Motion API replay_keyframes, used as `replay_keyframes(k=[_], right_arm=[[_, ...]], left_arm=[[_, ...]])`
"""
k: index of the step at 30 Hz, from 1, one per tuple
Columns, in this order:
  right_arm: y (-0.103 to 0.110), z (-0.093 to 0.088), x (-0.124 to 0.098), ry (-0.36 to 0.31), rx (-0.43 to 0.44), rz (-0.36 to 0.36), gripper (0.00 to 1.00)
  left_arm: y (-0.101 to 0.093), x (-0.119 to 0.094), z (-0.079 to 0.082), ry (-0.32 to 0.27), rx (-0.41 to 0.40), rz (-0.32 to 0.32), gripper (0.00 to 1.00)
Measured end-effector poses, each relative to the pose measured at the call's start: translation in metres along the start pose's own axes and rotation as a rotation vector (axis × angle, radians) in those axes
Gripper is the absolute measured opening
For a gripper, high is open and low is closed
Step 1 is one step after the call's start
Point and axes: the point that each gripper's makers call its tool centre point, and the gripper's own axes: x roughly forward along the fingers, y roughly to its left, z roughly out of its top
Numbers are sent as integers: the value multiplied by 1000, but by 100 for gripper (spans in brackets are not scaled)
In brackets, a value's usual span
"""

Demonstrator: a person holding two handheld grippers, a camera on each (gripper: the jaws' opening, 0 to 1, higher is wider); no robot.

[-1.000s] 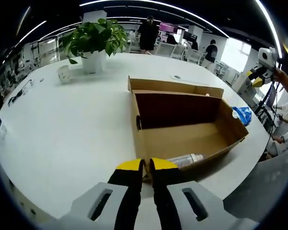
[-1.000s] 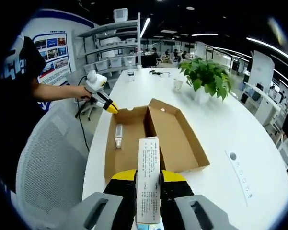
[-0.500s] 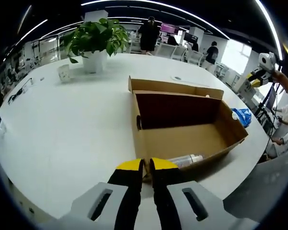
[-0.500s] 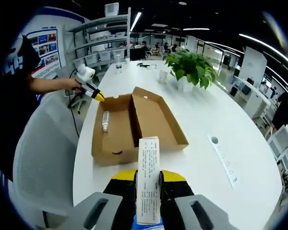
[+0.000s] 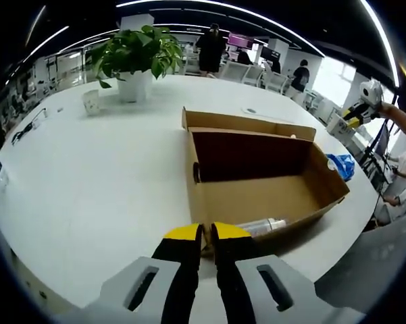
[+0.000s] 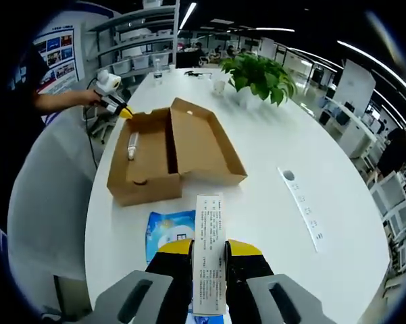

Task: Operate the shoe box by opening the lid, removing the specified soft item, and placing it in the target area until the item is outside and the box remains undamaged.

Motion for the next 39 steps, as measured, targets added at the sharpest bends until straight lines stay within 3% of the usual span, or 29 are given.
replay_keyframes(k=[11,26,33,39], right_arm=[[-23,-43,9,122,-62,-18,13],[-31,-87,18,223,-95,-31,14],[-33,-110,22,301,-146,-31,14],[-34,-120,22,338,-165,-31,14]], left_arm=[[0,1,0,6,3,-1,5],[-2,1,0,16,11,5,5],[-2,1,0,16,9,4,5],[-3,1,1,14,6,1,5]])
